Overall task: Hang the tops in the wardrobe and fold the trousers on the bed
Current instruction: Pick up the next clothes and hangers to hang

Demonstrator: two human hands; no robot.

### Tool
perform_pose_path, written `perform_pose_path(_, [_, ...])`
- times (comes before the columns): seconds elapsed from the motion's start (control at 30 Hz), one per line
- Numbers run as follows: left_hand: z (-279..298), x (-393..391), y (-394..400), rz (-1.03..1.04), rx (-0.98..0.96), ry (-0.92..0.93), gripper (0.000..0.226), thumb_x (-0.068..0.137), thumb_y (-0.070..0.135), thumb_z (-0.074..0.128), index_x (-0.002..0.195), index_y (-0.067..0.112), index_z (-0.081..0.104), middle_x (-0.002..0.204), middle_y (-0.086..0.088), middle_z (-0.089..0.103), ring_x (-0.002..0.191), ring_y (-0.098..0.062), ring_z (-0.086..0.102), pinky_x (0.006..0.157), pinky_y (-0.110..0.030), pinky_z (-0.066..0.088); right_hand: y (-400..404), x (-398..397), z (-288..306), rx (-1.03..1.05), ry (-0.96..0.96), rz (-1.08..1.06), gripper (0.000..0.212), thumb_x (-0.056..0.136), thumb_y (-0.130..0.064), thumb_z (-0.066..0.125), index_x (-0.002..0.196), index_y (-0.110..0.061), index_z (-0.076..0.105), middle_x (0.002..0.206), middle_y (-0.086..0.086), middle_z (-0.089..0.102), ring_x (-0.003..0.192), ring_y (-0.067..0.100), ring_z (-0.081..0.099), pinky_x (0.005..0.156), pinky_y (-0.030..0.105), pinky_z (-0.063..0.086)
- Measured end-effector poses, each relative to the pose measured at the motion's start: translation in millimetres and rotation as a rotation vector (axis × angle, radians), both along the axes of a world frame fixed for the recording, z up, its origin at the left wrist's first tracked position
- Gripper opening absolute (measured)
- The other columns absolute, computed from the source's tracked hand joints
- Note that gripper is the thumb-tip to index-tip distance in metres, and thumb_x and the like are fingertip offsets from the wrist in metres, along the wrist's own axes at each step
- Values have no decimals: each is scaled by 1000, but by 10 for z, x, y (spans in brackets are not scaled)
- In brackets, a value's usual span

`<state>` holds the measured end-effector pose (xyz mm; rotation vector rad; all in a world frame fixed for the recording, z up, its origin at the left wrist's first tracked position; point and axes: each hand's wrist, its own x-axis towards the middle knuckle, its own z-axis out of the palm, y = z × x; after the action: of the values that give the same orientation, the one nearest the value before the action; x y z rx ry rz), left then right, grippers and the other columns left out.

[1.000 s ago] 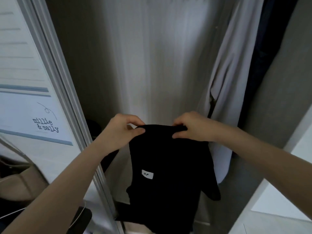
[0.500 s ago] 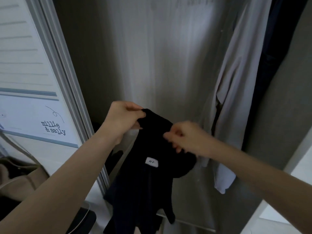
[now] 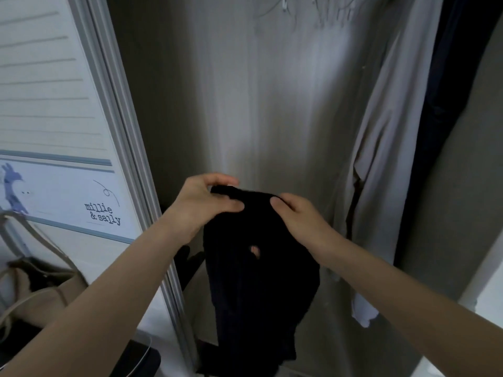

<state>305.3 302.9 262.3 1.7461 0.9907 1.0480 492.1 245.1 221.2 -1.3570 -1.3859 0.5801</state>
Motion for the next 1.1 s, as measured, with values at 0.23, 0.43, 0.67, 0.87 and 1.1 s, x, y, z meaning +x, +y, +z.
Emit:
perform_pose_path(0.23, [-394, 178, -34, 60, 327, 460, 21, 75, 16, 77, 73, 30, 61, 77, 15, 63, 70, 7, 57, 63, -4, 40, -14, -161, 303, 87, -259, 142, 33, 98, -21, 48, 66, -18, 48, 59, -11, 43, 53, -1, 39, 55, 19, 33])
perform_pose_path(0.43, [-470, 343, -115, -21, 399, 543, 16, 79, 4, 53, 88, 13, 62, 80, -7, 70, 75, -22, 68, 60, -25, 51, -57, -174, 344, 31, -367, 242, 29, 97, -16, 52, 68, -12, 54, 62, -7, 45, 56, -3, 41, 55, 15, 33])
perform_pose_path(0.67, [-320, 39, 186, 130, 556, 550, 6, 85, 17, 63, 85, 20, 68, 83, -2, 66, 80, -21, 64, 72, -33, 53, -237, 318, 662, -199, -692, 174, 13, 87, -16, 67, 98, -10, 67, 91, 4, 70, 87, 17, 67, 75, 30, 51])
perform_pose_path(0.87, [-212, -53, 254, -23, 810, 566, 8, 84, 5, 62, 90, 9, 66, 90, -4, 62, 94, -21, 54, 81, -38, 46, -328, 258, 730, -170, -643, 113, 15, 86, -14, 68, 100, -12, 68, 97, 5, 71, 92, 17, 67, 85, 34, 54])
perform_pose_path(1.1, [-83, -95, 324, -69, 1217, 470, 26, 60, 20, 41, 67, 16, 65, 69, 2, 61, 78, -10, 40, 69, -27, 37, -335, 258, 553, -298, -749, 174, 19, 89, -18, 63, 96, -1, 64, 89, 11, 64, 79, 10, 60, 70, 23, 44])
